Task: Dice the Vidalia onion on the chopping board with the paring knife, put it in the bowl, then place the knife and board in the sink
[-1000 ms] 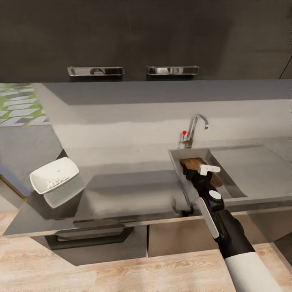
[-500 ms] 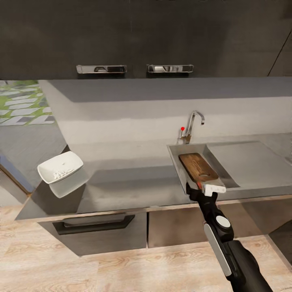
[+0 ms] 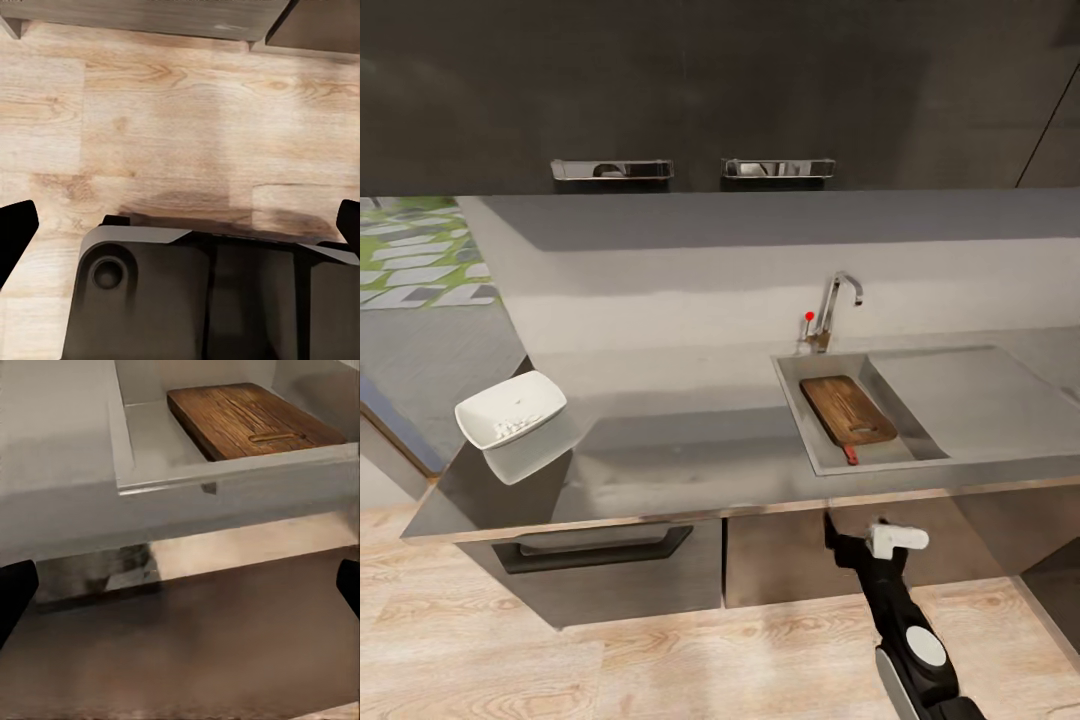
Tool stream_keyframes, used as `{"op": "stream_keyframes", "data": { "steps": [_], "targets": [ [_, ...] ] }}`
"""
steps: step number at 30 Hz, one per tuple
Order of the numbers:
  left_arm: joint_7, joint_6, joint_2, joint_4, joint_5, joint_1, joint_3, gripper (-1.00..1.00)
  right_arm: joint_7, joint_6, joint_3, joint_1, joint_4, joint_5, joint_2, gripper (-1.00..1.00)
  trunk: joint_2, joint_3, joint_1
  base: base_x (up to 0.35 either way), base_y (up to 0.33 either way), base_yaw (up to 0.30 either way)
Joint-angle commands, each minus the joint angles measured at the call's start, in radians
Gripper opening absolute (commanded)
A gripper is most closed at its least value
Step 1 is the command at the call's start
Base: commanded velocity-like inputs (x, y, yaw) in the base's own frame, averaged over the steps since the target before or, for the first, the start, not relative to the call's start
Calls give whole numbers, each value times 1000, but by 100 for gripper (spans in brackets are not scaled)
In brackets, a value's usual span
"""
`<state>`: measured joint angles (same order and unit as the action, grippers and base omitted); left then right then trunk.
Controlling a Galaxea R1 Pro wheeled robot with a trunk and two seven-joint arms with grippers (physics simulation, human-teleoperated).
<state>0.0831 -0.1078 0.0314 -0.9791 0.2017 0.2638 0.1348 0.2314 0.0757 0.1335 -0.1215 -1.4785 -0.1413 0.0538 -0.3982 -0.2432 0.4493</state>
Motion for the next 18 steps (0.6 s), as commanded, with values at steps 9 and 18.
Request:
{"op": "stream_keyframes", "data": {
  "steps": [9,18],
  "targets": [
    [6,-3,-2,-5,8,0,2,100,-99,-170,3,185,113,74,0,100,-2,-2,1,0,0,0],
    [7,-3,-6,-10,8,0,0,100,-111,-240,3,196,524,78,-3,100,-2,-2,1,0,0,0]
  ]
}}
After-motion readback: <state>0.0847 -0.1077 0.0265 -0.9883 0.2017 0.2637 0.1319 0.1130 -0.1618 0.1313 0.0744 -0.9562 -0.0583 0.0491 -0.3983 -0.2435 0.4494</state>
